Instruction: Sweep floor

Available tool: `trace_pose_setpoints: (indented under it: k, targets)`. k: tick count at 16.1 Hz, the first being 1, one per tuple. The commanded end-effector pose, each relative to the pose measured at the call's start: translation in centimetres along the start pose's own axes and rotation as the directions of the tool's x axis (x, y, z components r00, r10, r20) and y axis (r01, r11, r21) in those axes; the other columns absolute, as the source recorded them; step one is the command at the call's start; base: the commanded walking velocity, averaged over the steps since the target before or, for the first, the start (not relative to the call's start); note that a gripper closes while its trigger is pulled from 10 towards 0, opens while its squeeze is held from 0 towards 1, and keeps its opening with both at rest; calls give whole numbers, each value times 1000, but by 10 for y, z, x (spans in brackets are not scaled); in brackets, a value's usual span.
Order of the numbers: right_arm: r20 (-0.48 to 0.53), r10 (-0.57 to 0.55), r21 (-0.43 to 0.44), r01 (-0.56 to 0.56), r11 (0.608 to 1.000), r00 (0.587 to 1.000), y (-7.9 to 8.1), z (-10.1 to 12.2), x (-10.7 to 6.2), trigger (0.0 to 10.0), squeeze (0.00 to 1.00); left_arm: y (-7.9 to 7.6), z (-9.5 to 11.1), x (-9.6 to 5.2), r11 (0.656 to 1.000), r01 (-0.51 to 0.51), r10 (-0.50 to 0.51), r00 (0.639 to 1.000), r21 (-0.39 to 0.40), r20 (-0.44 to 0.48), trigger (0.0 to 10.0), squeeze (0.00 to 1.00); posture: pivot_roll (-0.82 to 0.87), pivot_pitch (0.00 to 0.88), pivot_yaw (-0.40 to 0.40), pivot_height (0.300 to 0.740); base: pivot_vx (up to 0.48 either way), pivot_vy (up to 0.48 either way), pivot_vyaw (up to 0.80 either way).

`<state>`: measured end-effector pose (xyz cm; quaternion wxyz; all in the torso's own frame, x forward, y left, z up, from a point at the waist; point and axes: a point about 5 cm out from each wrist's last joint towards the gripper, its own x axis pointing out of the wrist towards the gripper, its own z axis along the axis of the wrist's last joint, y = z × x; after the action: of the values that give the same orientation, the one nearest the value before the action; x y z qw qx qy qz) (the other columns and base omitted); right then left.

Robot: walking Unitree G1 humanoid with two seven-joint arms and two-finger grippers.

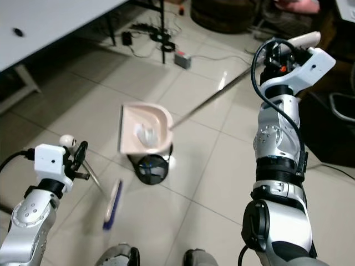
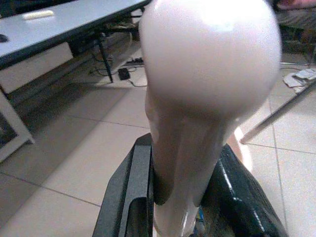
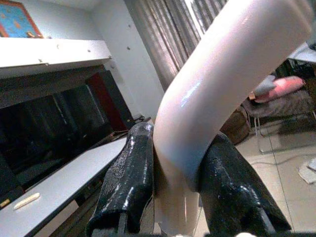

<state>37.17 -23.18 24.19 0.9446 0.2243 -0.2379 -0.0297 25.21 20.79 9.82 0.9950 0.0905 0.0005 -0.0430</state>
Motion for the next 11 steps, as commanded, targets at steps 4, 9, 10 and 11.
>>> trace_pose_setpoints:
  k: [4, 9, 10, 11]
  targets:
    - [126, 91, -85, -81, 993, 988, 16, 20, 10, 10000, 0, 4, 5, -2, 1000, -9, 8, 1000, 17, 24, 10000, 0, 108, 125, 1, 740, 0, 0, 0]
    - [164, 234, -179, -204, 962, 958, 43, 13, 6, 10000, 0, 4, 4, -2, 1000, -6, 6, 1000, 19, 19, 10000, 0, 103, 127, 2, 740, 0, 0, 0]
    - [169, 269, -193, -236, 952, 948, 52, 9, 3, 10000, 0, 3, 4, -1, 1000, -4, 4, 1000, 19, 19, 10000, 0, 103, 127, 3, 740, 0, 0, 0]
    - [169, 296, -204, -260, 944, 940, 58, 7, 1, 10000, 0, 2, 4, -1, 1000, -2, 2, 1000, 19, 19, 10000, 0, 102, 125, 3, 740, 0, 0, 0]
